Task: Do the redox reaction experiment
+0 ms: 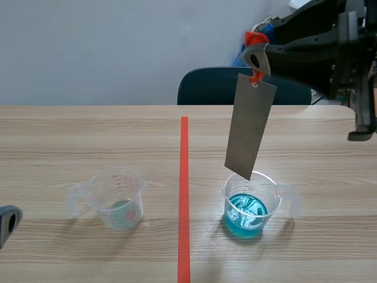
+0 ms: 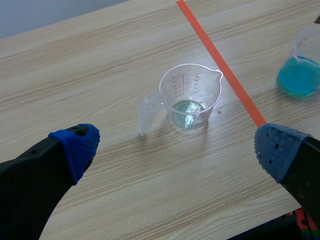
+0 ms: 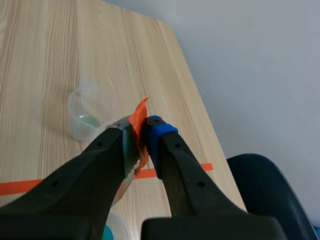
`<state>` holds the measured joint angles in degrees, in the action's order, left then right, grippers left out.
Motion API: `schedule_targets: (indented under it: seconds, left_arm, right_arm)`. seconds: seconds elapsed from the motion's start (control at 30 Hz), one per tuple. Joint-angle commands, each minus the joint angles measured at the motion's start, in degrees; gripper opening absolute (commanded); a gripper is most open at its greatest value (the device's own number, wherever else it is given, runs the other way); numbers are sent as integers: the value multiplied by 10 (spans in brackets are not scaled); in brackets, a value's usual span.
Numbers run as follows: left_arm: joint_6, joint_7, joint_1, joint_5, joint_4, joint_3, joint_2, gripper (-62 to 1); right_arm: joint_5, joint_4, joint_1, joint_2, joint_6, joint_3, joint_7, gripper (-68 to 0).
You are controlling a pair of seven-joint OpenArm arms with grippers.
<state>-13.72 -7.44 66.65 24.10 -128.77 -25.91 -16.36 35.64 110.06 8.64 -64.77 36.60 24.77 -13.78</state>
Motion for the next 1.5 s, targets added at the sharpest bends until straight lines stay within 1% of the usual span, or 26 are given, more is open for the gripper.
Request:
schedule_targets:
  seconds: [0.0, 0.03, 0.1, 0.33, 0.47, 0.77, 0.97, 1.47]
  left_arm:
    - [-1, 7, -2, 3, -6, 2, 1, 14]
    - [-1, 7, -2, 3, -6, 2, 1, 14]
    - [-1, 8, -2, 3, -6, 2, 1, 14]
    - [-1, 8, -2, 3, -6, 2, 1, 14]
    - [-1, 8, -2, 3, -6, 2, 1, 14]
    - [-1, 8, -2, 3, -6, 2, 1, 14]
    - [-1, 8, -2, 3, -6, 2, 1, 14]
    - [-1, 8, -2, 3, -6, 2, 1, 14]
  right_arm:
    - [10, 9, -5, -7, 10, -17, -16, -667]
    - [10, 9, -15, -10, 17, -25, -20, -667]
    - [10, 9, -32, -15, 25, -40, -24, -667]
    - [2, 8, -67, -16, 27, -69, -25, -667]
    - [-9, 8, -68, -16, 27, -69, -27, -667]
    - [-11, 8, -67, -16, 27, -69, -38, -667]
    - [-31, 8, -67, -16, 27, -69, -51, -667]
    - [-35, 8, -67, -12, 26, -69, -53, -667]
